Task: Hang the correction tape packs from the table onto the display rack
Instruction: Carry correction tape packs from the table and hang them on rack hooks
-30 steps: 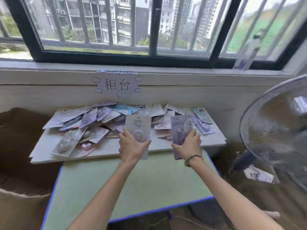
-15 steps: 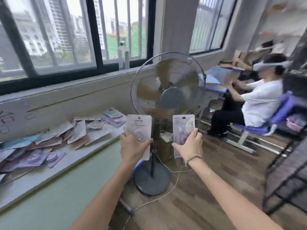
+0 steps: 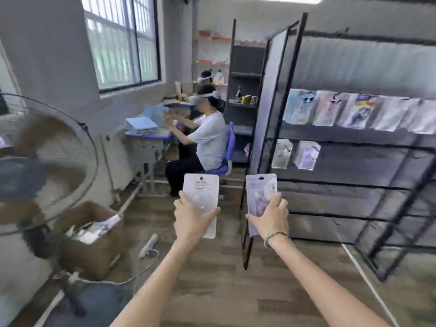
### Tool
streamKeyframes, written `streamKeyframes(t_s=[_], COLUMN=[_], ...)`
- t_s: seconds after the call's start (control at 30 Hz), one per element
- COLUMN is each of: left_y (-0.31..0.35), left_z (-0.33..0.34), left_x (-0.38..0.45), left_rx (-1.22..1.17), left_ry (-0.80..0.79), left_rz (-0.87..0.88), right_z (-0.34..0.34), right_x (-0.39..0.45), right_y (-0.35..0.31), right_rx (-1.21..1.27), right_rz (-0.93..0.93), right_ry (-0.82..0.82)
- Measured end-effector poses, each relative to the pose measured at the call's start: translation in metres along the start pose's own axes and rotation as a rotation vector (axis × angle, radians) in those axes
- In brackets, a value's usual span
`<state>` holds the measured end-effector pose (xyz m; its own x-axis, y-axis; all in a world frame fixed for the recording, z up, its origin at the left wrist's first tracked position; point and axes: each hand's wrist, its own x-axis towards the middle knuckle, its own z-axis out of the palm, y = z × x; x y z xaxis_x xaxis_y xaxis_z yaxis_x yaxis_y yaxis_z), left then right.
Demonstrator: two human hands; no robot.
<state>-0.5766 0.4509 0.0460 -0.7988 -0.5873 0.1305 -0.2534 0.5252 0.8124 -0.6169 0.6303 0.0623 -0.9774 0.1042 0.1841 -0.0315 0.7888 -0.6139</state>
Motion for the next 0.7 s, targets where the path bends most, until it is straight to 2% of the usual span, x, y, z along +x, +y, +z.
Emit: streamKeyframes(t_s=[0.3,0.53,0.7], left_y=[0.107,0.149,0.176], left_z=[0.161,0.249,0.303], left_x=[0.003,0.030,0.063], left_rx=[-0.041,-0.001,0.035], left_ry=[-0.156,-0.228,-0.246], left_rz=[0.066,0.100,0.110], right_z=[-0.083,-0.088,-0.086], right_x=[0.098,0.164,0.227], right_y=[0.149,0.210,0.232], right_rx=[-0.097,-0.102,-0.088], right_rz=[0.178,0.265,0.262], right_ry=[0.106,0.133,0.129])
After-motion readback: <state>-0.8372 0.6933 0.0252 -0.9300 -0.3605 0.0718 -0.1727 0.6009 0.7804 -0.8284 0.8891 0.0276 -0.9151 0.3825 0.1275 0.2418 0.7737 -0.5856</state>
